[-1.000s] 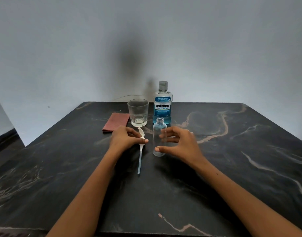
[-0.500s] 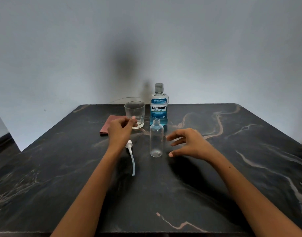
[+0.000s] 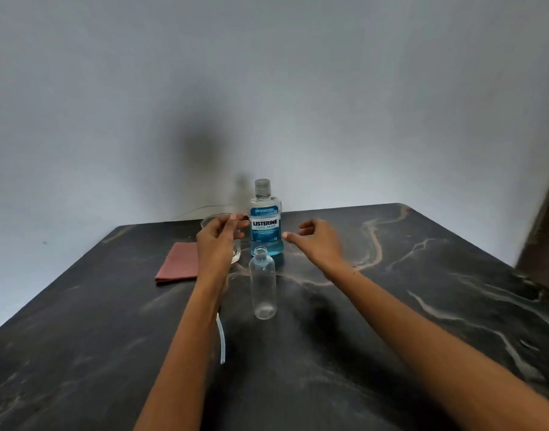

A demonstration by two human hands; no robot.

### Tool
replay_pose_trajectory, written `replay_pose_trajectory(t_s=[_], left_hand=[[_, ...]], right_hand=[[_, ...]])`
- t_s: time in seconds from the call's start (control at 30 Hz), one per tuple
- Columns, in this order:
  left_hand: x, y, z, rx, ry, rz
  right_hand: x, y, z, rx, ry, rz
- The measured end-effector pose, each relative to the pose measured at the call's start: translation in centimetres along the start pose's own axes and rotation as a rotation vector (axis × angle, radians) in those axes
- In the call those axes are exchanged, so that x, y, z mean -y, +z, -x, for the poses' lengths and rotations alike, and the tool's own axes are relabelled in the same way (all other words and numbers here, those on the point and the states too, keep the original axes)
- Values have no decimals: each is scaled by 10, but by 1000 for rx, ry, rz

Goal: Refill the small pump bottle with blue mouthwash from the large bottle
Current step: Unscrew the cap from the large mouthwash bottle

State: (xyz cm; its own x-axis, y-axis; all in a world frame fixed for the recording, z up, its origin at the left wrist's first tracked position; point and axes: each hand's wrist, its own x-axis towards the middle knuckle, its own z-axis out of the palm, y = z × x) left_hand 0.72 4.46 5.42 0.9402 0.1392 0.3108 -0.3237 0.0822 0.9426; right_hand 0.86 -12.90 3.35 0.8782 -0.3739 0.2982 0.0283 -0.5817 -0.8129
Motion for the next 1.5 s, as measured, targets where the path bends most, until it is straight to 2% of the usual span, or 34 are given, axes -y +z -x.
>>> replay_pose_trajectory(t_s=[0.27, 0.57, 0.73, 0.97, 1.2, 1.37, 1.5], left_hand=[[17, 1, -4, 17, -47, 56], [17, 0, 0, 20, -15, 18], [13, -2, 1, 14, -9, 24], [12, -5, 2, 22, 4, -13], [5, -7, 2, 0, -24, 19], [-18, 2, 17, 64, 111, -108], [-47, 13, 28, 265, 303, -254]], right_hand=[[11, 72, -22, -164, -44, 30], [19, 86, -35, -282, -76, 100], [8, 68, -27, -217, -149, 95], [-13, 7, 18, -89, -217, 97], [-25, -39, 71, -71, -256, 31], [-25, -42, 82, -119, -269, 15], [-26, -42, 84, -136, -297, 21]])
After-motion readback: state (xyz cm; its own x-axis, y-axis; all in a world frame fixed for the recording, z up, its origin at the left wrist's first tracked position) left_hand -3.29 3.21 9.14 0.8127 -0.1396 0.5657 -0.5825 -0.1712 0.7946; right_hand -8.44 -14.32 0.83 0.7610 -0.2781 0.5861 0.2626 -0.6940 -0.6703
